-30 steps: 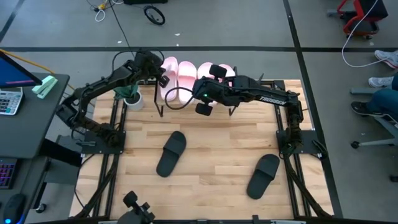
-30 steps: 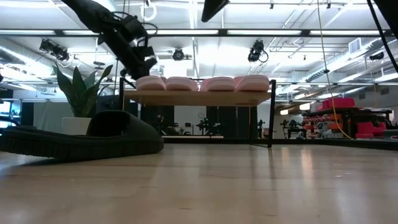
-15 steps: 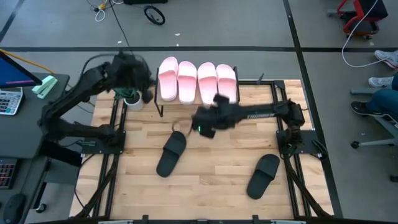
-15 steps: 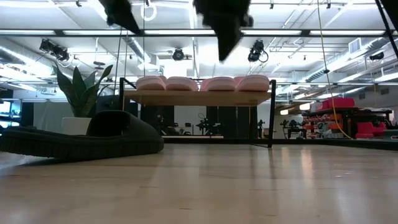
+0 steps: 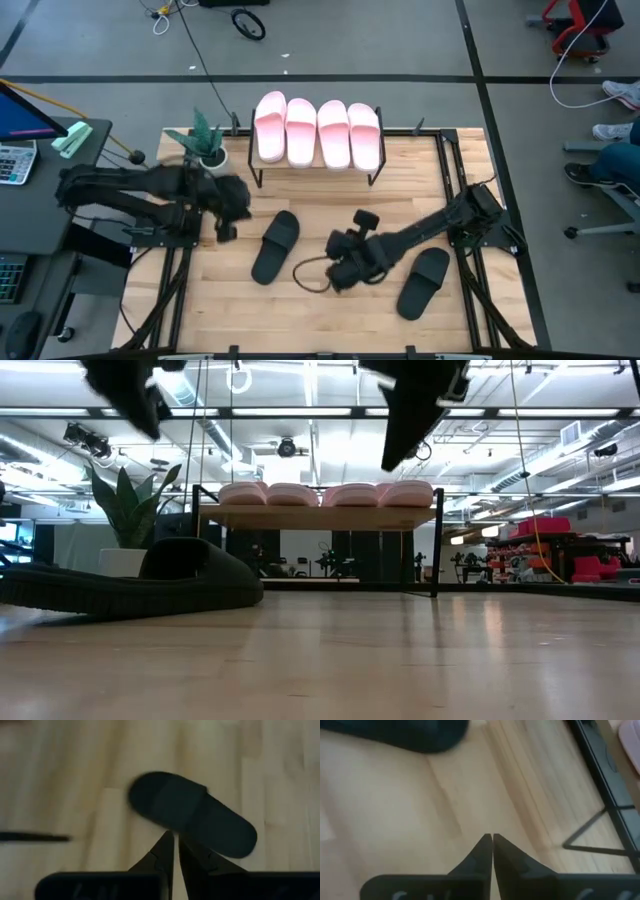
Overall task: Pick and place slides into the shelf
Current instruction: Put the left black slides under the shelf
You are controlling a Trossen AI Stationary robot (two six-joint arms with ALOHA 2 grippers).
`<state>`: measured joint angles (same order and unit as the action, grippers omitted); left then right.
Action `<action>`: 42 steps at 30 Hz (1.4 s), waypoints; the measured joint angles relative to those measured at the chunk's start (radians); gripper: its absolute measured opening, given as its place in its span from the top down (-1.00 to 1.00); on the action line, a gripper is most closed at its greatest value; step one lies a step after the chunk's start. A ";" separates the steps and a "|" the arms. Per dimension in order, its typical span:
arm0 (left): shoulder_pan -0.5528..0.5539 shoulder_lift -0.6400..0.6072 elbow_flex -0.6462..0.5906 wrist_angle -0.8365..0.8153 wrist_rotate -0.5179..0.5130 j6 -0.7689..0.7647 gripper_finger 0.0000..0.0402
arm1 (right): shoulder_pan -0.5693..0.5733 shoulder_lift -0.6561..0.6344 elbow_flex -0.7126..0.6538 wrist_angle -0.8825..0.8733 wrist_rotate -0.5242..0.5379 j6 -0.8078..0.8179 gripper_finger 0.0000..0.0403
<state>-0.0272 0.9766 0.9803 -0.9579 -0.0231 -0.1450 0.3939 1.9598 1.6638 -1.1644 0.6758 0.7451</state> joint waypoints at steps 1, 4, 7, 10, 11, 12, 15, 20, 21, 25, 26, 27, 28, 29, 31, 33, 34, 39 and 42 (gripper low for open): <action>-0.033 0.004 -0.047 0.052 0.000 -0.001 0.80 | 0.018 0.000 0.000 0.011 0.012 0.007 0.90; -0.117 0.032 -0.172 0.229 0.000 0.026 0.72 | 0.063 0.000 0.000 0.020 0.038 0.040 0.89; -0.171 0.064 -0.234 0.350 -0.066 0.046 0.64 | 0.094 0.000 0.000 0.018 0.041 0.093 0.88; -0.200 0.096 -0.246 0.386 -0.214 0.048 0.60 | 0.116 0.000 0.000 0.016 0.042 0.142 0.88; -0.207 0.109 -0.247 0.399 -0.244 0.058 0.60 | 0.122 0.000 0.000 0.016 0.041 0.158 0.89; -0.211 0.122 -0.247 0.407 -0.257 0.077 0.60 | 0.126 0.000 0.000 0.016 0.041 0.176 0.89; -0.222 0.176 -0.247 0.439 -0.261 0.102 0.60 | 0.138 0.000 0.000 0.016 0.042 0.228 0.89; -0.243 0.287 -0.248 0.464 -0.284 0.105 0.54 | 0.148 -0.001 0.000 0.017 0.042 0.282 0.88; -0.247 0.306 -0.248 0.469 -0.284 0.105 0.52 | 0.149 -0.001 0.000 0.018 0.041 0.283 0.88; -0.263 0.354 -0.248 0.481 -0.288 0.122 0.35 | 0.156 -0.001 0.000 0.018 0.041 0.284 0.89; -0.266 0.361 -0.248 0.487 -0.296 0.130 0.30 | 0.158 -0.001 0.000 0.017 0.040 0.284 0.89; -0.269 0.366 -0.248 0.491 -0.308 0.136 0.25 | 0.159 -0.001 0.000 0.017 0.040 0.284 0.89; -0.271 0.368 -0.248 0.491 -0.314 0.139 0.20 | 0.159 -0.001 0.000 0.018 0.040 0.284 0.88; -0.274 0.367 -0.248 0.492 -0.317 0.139 0.14 | 0.159 -0.001 0.000 0.017 0.040 0.284 0.88; -0.274 0.367 -0.248 0.495 -0.319 0.138 0.05 | 0.159 -0.001 0.000 0.018 0.040 0.284 0.88; -0.278 0.366 -0.248 0.495 -0.316 0.130 -0.03 | 0.159 -0.001 0.000 0.018 0.039 0.284 0.89; -0.281 0.364 -0.248 0.494 -0.314 0.126 -0.06 | 0.159 -0.001 0.000 0.018 0.039 0.284 0.89; -0.297 0.363 -0.248 0.497 -0.313 0.104 -0.11 | 0.159 -0.001 0.000 0.018 0.039 0.284 0.88; -0.304 0.363 -0.248 0.498 -0.314 0.088 -0.07 | 0.159 -0.001 0.000 0.018 0.048 0.284 0.88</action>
<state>-0.3317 1.3399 0.7326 -0.4603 -0.3367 -0.0568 0.5526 1.9587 1.6642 -1.1465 0.7237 1.0290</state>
